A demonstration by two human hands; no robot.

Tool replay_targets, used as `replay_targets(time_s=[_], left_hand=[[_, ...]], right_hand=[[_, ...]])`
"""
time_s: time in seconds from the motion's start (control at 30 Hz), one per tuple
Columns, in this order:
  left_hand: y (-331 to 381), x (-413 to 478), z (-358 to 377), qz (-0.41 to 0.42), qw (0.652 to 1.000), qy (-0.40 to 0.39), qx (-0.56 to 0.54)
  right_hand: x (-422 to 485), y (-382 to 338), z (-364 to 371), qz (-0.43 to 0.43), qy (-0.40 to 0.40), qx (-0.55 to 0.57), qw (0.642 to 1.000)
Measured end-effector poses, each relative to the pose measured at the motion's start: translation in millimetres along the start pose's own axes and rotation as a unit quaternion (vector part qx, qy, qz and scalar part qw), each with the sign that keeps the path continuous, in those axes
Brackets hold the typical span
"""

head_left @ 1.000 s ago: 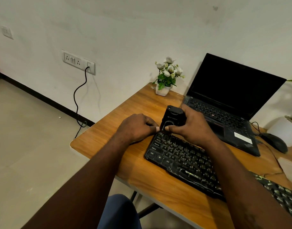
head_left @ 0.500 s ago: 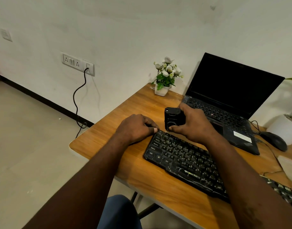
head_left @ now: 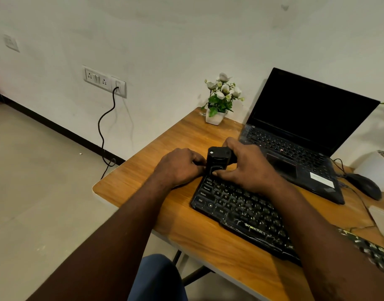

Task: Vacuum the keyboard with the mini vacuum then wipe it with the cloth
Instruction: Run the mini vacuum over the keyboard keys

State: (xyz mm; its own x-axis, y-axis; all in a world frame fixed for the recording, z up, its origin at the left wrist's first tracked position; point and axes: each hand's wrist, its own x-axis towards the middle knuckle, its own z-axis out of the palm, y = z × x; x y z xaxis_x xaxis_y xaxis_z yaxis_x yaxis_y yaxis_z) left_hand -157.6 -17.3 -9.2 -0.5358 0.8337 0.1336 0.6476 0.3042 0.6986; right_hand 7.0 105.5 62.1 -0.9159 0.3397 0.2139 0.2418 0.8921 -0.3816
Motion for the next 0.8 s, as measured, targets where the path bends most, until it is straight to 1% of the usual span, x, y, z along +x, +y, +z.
replay_targets(time_s=[0.2, 0.27, 0.37, 0.43, 0.53, 0.67, 0.73, 0.8], left_hand=[[4, -4, -1, 0.010, 1.000, -0.001, 0.013], [3, -3, 1, 0.011, 1.000, 0.005, 0.013], [4, -4, 2, 0.013, 1.000, 0.012, 0.024], [5, -5, 2, 0.015, 0.999, 0.017, 0.029], [5, -4, 2, 0.024, 0.999, 0.014, 0.032], [1, -1, 2, 0.023, 0.999, 0.008, 0.026], [1, -1, 2, 0.029, 0.999, 0.005, 0.033], [3, -2, 2, 0.032, 0.999, 0.004, 0.036]], right_hand=[[-4, 12, -13, 0.011, -0.032, -0.031, 0.999], [-4, 11, -17, 0.007, -0.026, -0.047, 0.999], [-2, 2, -12, 0.006, -0.003, -0.025, 1.000], [-2, -1, -4, 0.008, -0.004, -0.007, 1.000], [-8, 2, -4, 0.020, -0.023, -0.007, 1.000], [-14, 11, -24, 0.038, -0.059, -0.043, 0.997], [-13, 8, -25, 0.033, -0.048, -0.046, 0.997], [-11, 1, -16, 0.025, -0.021, -0.025, 0.999]])
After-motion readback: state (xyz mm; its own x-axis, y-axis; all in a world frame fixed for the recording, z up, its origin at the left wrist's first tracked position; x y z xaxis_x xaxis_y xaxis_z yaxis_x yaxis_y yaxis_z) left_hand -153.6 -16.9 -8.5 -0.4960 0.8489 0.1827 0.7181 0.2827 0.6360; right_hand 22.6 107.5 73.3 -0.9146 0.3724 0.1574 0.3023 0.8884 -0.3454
